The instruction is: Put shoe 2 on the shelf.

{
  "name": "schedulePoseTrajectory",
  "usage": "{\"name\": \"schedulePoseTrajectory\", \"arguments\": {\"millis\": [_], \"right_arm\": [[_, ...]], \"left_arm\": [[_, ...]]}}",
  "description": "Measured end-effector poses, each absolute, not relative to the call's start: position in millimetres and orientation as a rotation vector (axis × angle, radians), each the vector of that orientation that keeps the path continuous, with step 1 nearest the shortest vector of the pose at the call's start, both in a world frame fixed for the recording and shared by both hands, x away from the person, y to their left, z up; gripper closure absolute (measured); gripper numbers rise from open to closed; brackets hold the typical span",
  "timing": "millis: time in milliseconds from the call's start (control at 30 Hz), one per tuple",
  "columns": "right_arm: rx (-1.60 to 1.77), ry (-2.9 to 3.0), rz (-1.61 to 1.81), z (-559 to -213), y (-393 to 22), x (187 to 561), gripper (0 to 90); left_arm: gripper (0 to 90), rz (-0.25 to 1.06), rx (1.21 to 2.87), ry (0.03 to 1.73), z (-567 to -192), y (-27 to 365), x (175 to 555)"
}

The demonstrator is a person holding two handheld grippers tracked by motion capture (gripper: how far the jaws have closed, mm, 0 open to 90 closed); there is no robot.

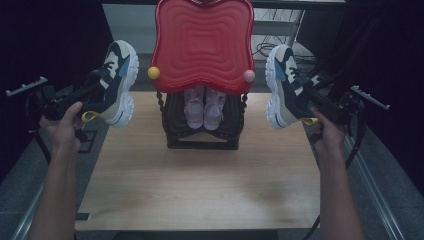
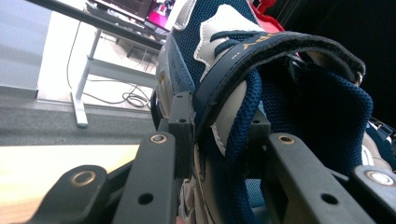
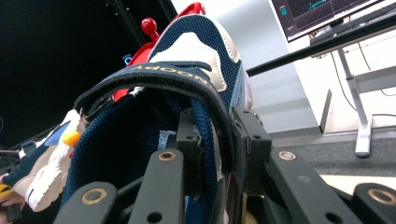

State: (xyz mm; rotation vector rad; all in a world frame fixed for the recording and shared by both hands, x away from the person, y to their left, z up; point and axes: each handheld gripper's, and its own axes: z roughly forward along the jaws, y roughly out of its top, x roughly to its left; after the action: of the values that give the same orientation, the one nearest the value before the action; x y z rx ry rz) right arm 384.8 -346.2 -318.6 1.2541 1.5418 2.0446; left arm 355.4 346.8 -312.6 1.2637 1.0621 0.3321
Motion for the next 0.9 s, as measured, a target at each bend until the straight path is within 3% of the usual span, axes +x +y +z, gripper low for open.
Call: {"name": "schedulePoseTrajectory", "arguments": {"millis": [900], "right_arm": [[1.179,1.495,2.102,-232.8,-316.8,399.5,73.8]], "left_arm": [[72.1,0.336,1.249,1.009,-230.7,313.9,385.0]]}}
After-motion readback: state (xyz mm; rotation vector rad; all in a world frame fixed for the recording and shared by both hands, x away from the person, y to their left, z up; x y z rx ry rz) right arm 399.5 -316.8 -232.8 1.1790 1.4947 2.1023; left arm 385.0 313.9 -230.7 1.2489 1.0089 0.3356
